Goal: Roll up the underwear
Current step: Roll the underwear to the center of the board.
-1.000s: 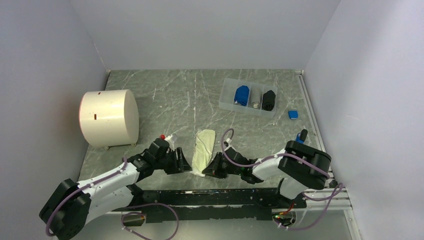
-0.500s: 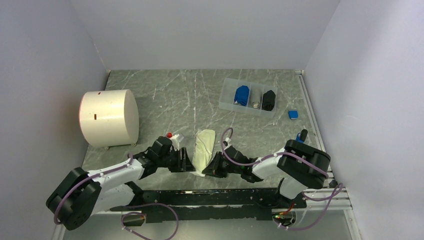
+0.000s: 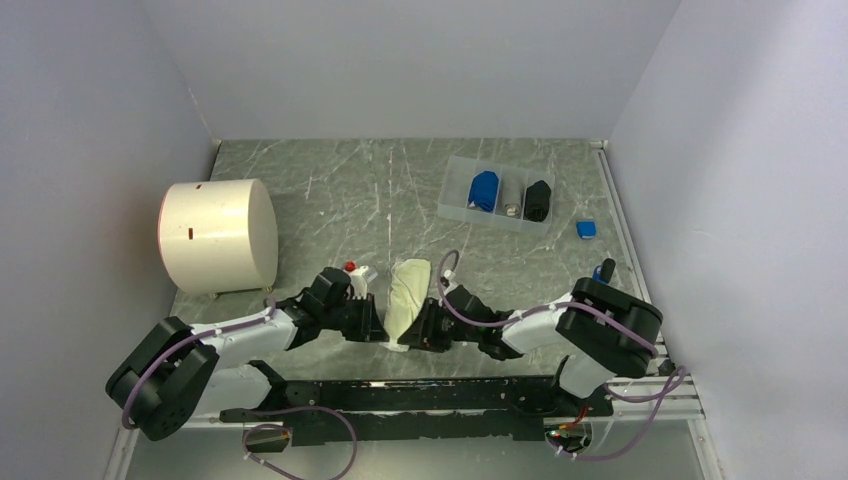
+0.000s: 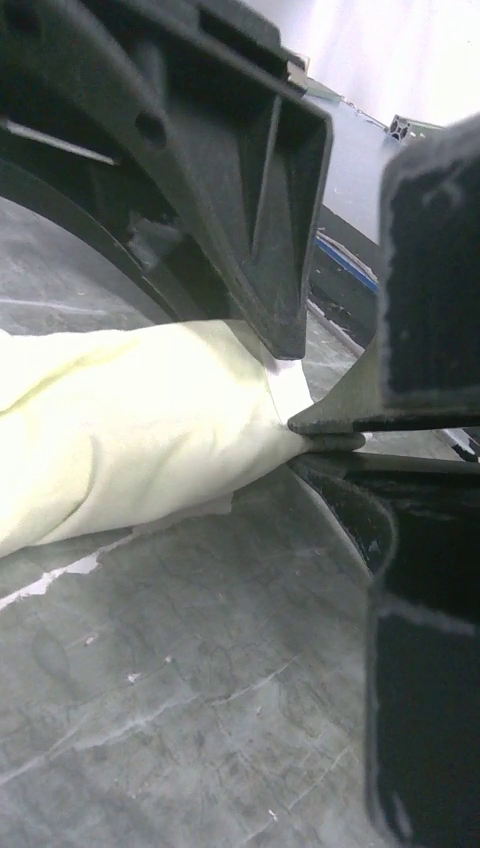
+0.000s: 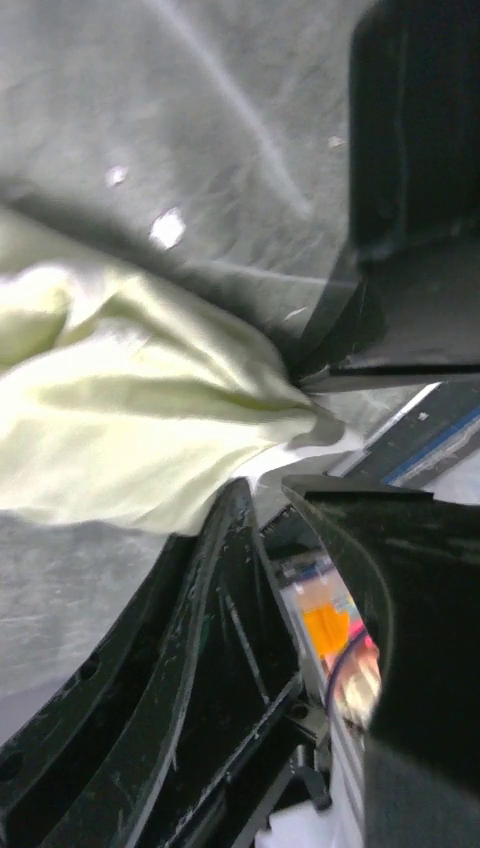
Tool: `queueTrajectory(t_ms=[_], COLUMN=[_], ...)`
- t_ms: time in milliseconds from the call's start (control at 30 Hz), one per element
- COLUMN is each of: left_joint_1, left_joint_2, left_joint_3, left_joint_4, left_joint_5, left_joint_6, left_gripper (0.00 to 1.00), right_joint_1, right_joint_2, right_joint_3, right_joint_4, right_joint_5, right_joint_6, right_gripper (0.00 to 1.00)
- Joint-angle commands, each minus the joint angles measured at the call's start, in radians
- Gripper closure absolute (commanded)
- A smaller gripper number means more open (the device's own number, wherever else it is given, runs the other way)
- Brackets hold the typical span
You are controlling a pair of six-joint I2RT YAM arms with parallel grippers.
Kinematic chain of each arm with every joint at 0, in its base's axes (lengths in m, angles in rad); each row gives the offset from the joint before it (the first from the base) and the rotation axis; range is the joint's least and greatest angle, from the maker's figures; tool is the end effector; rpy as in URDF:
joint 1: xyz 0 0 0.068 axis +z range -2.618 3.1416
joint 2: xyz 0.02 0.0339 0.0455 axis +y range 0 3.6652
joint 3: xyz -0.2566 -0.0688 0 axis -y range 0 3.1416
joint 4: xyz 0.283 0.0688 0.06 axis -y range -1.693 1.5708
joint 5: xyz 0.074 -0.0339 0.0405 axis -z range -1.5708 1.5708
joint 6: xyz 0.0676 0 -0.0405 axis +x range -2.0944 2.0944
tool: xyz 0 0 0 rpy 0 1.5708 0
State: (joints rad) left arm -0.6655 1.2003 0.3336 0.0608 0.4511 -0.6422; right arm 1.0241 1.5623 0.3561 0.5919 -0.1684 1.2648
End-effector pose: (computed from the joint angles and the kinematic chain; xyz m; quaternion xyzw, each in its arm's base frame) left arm 0.1780 -0.1772 0.0785 0.0940 0.9032 -0.3859 0.1625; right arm 0.1409 0.2534 0.0460 0.0678 0.8829 0.4484 0.1217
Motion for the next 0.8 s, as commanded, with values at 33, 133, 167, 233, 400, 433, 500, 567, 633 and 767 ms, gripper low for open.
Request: queueTrajectory(t_ms=[33,133,167,233,400,433,500,567,633,767], left_joint_1=[-0.001,-0.001,-0.001,-0.001,0.0,0.0,0.002,0.001,0.003,0.005], left_joint_2=[-0.027,-0.036,-0.036,-0.037,-0.033,-0.031,-0.026,-0.023,-0.02,-0.017], left_joint_3=[-0.021,-0.029,-0.028,-0.021,-0.002,0.002,0.015,0.023,0.03,0.042], left_joint_4=[0.02,0.016,0.012,-0.005,-0.04,-0.044,-0.058,-0.079,-0.093,-0.12], left_joint_5=[-0.012,-0.016,-0.015,-0.013,-0.014,-0.015,-0.023,-0.028,-0.031,-0.055], left_joint_6=[-0.028,-0.052,-0.053,-0.052,-0.043,-0.041,-0.036,-0.033,-0.03,-0.031], left_gripper=[0.87,0.88,0.88,0.88,0.88,0.88,0.88,0.88,0.88,0.88], right_joint_1=[-0.011,-0.011,-0.01,-0.009,-0.004,-0.001,0.008,0.019,0.041,0.083], right_joint_2=[-0.038,-0.092,-0.112,-0.144,-0.211,-0.233,-0.266,-0.288,-0.292,-0.24], right_joint_3=[0.131,0.19,0.21,0.24,0.258,0.251,0.222,0.186,0.168,0.15], right_joint_4=[-0.319,-0.403,-0.426,-0.458,-0.446,-0.427,-0.369,-0.322,-0.299,-0.244], right_joint_5=[0.082,0.121,0.138,0.162,0.136,0.119,0.027,-0.097,-0.15,-0.132], right_joint_6=[-0.245,-0.414,-0.478,-0.629,-1.018,-1.079,-1.23,-1.437,-1.585,-1.735], right_gripper=[0.52,0.47,0.46,0.44,0.39,0.38,0.38,0.39,0.39,0.41])
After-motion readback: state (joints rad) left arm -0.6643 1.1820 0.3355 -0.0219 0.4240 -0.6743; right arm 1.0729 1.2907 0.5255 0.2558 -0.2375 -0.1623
